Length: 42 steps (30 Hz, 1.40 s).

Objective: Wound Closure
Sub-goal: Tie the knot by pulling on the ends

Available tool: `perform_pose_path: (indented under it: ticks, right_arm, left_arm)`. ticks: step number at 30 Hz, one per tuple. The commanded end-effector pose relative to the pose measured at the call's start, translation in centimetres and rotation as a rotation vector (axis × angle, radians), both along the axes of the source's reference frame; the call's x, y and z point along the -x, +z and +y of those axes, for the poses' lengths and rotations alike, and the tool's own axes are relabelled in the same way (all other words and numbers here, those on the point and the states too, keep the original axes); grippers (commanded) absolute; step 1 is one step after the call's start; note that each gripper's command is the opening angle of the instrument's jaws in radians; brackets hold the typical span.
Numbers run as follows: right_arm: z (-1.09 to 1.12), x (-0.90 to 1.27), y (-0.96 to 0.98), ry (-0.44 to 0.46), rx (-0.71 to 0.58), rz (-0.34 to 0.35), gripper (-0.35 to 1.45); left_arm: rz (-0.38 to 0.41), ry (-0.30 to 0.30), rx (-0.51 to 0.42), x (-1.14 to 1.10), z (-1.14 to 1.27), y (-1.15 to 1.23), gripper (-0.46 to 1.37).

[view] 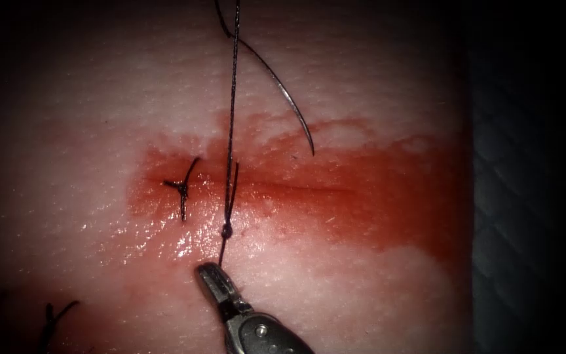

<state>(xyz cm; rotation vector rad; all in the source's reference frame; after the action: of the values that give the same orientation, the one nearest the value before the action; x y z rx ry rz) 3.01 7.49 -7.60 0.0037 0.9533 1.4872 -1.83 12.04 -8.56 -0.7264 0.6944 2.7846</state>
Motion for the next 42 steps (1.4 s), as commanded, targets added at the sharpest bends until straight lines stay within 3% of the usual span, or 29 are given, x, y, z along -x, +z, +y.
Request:
perform_pose_path:
  ticks: [1,17,24,36,42]
  right_arm:
    - [-0.01,0.01,0.0,0.002,-0.003,-0.002,-0.35]
    - [-0.02,-0.02,-0.03,0.003,-0.003,-0.002,-0.35]
    - [-0.1,-0.07,-0.04,0.004,-0.004,-0.01,-0.35]
    - [-0.18,-0.05,-0.07,0.012,-0.003,-0.02,-0.35]
    - [-0.14,0.01,0.05,0.019,-0.003,-0.03,-0.35]
  left_arm:
    - [0.003,0.005,-0.001,0.01,0.0,0.0,-0.35]
    - [0.022,0.023,0.009,0.02,0.04,-0.02,-0.35]
    - [0.058,-0.014,0.105,0.03,0.17,-0.08,-0.35]
    - [0.183,-0.067,0.266,0.08,0.65,-0.31,-0.35]
    - [0.283,-0.044,0.351,0.15,0.49,-0.24,-0.35]
